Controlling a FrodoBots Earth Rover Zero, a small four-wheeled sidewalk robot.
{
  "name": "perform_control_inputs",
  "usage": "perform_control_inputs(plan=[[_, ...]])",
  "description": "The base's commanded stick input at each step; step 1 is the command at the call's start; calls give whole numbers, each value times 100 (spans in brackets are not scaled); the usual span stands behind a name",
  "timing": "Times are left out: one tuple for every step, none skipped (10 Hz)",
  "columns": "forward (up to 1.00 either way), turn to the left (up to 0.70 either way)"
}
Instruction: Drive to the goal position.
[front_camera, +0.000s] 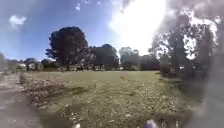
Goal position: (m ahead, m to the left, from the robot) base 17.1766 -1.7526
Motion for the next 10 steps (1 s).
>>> perform_control_inputs(plan=[[70, -2], [70, 0], [70, 0], [70, 0], [70, 0], [70, 0], [70, 0], [70, 0], [70, 0], [70, 0]])
